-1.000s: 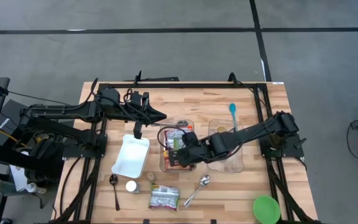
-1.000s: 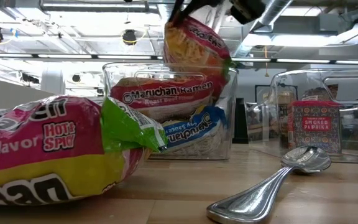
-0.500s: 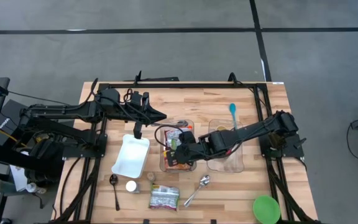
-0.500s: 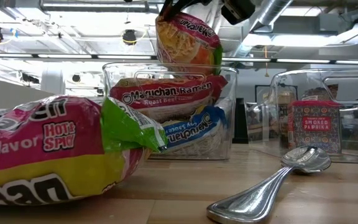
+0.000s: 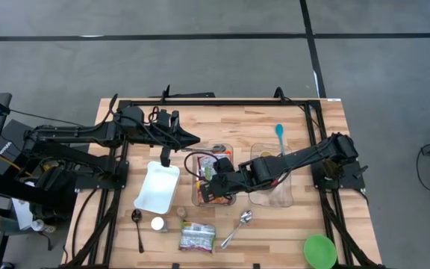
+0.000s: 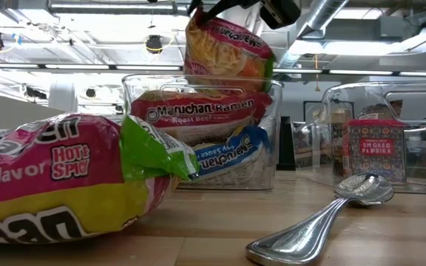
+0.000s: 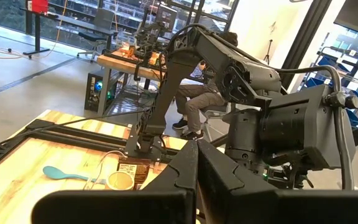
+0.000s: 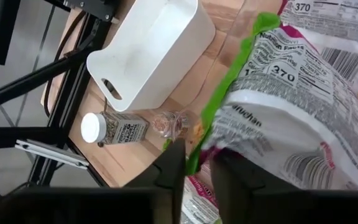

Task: Pick & Place Food Item
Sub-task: Put the right green noodle pack into the left transparent bin

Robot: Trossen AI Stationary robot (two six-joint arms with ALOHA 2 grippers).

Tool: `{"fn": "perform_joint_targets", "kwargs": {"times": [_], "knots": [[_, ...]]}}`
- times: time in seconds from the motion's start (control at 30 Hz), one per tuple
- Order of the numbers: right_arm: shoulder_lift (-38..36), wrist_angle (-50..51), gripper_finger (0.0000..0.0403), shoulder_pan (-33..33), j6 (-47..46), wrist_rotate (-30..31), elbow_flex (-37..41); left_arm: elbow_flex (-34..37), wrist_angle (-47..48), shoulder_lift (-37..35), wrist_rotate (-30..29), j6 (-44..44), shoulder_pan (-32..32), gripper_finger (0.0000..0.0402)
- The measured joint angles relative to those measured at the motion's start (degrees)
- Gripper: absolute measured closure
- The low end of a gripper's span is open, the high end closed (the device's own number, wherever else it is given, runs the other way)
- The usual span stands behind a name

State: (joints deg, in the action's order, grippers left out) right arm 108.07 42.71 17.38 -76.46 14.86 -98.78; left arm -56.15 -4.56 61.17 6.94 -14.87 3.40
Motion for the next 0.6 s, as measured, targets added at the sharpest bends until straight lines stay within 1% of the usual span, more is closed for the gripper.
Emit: {"fn": "perform_joint_targets", "kwargs": {"times": [0.17,0.3,0.37,0.5,0.6], "knots": [[0.0,-0.1,0.0292,0.3,1.7,-0.1,0.0,0.0,0.0,0.0,0.0,0.0,0.0,0.0402],[0.0,-1.6,0.0259,0.3,2.5,-1.7,0.0,0.0,0.0,0.0,0.0,0.0,0.0,0.0402],[0.0,-3.4,0.0248,0.3,5.4,-1.8,0.0,0.0,0.0,0.0,0.0,0.0,0.0,0.0402],[0.0,-6.4,0.0244,0.3,9.3,-1.9,0.0,0.0,0.0,0.0,0.0,0.0,0.0,0.0402],[-0.3,-6.4,0.0262,0.2,11.6,-1.9,0.0,0.0,0.0,0.0,0.0,0.0,0.0,0.0402]]}}
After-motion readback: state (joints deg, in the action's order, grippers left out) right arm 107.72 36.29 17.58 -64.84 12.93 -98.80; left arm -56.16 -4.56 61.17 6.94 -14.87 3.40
